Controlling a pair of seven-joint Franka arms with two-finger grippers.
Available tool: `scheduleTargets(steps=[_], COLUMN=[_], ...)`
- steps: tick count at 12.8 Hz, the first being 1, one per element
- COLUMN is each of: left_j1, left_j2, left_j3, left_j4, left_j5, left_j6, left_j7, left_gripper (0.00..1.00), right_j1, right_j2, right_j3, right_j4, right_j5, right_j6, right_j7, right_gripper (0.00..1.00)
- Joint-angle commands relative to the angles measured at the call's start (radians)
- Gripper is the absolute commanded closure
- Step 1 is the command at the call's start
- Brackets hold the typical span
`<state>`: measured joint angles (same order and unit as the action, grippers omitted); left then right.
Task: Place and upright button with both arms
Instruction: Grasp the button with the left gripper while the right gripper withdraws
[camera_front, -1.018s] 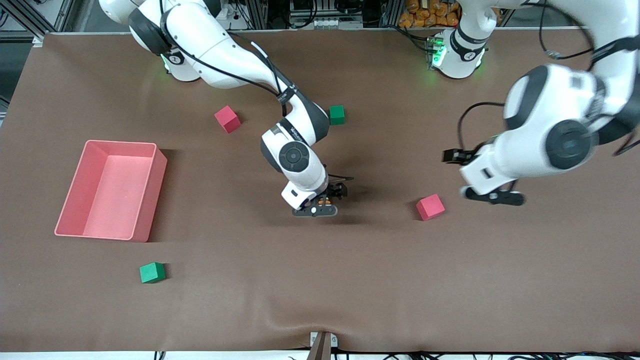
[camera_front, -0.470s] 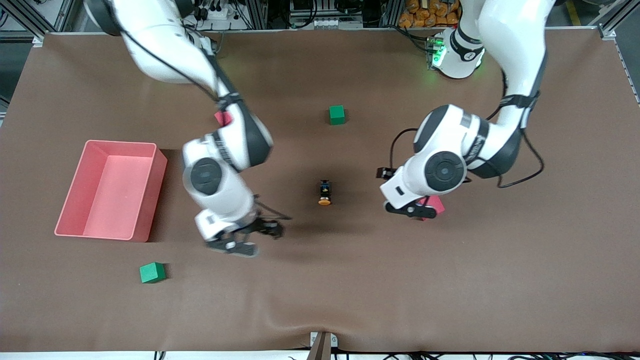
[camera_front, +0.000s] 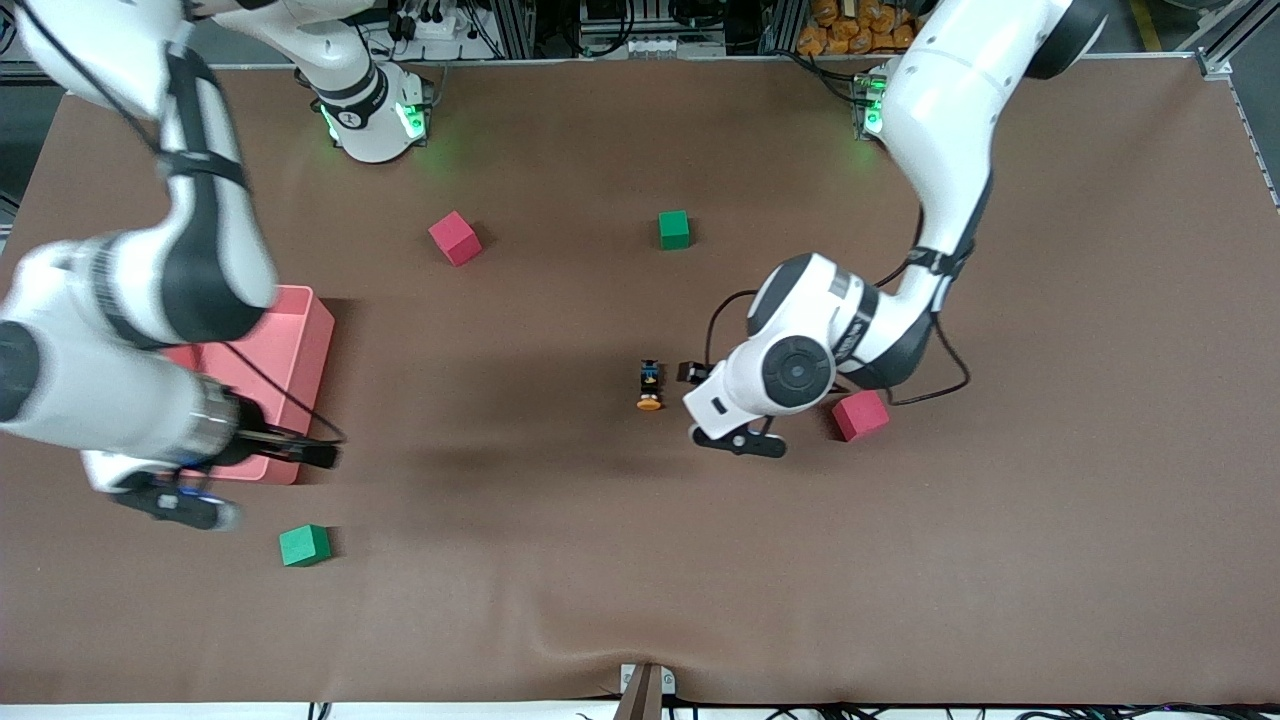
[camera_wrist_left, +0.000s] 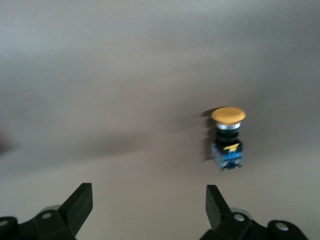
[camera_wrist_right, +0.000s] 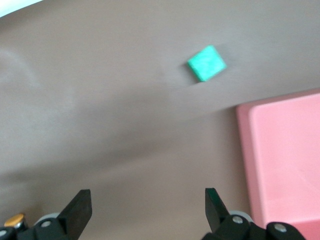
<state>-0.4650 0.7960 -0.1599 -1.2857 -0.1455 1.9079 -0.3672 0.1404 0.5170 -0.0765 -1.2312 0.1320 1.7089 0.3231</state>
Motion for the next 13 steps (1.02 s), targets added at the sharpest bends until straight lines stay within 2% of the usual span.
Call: scheduleTargets(steps=[1, 3, 5, 7, 10, 13], left_j1=[-0.052, -0.099, -0.141, -0.145, -0.156, -0.164], left_j2=[0.092, 0.127, 0.149, 0.163, 0.175, 0.186], left_j3=[0.008, 0.013, 0.014, 0.016, 0.016, 0.017], left_j4=[0.101, 0.118, 0.118, 0.118, 0.12, 0.12], left_j5=[-0.02, -0.02, -0.02, -0.02, -0.02, -0.02], left_j6=[0.029, 0.075, 0.117, 0.137, 0.145, 0.145], left_j7=[-0.054, -0.131, -0.163, -0.173, -0.173, -0.174], left_gripper=[0.0, 0.0, 0.0, 0.0, 0.16, 0.32], right_j1=[-0.097, -0.107, -0.123, -0.127, -0.153, -0.145], right_j2=[-0.124, -0.19, -0.256, -0.345, -0.529, -0.606], right_j3=[0.073, 0.07, 0.078, 0.083, 0.081, 0.084], right_j4=[-0.03, -0.034, -0.062, -0.169, -0.426, -0.496], right_j5=[-0.005, -0.008, -0.031, -0.061, -0.061, -0.061], right_j6=[-0.084, -0.178, -0.199, -0.186, -0.039, -0.046], right_j7=[-0.111, -0.108, -0.084, -0.017, -0.032, -0.054], right_gripper=[0.0, 0.0, 0.0, 0.0, 0.0, 0.0])
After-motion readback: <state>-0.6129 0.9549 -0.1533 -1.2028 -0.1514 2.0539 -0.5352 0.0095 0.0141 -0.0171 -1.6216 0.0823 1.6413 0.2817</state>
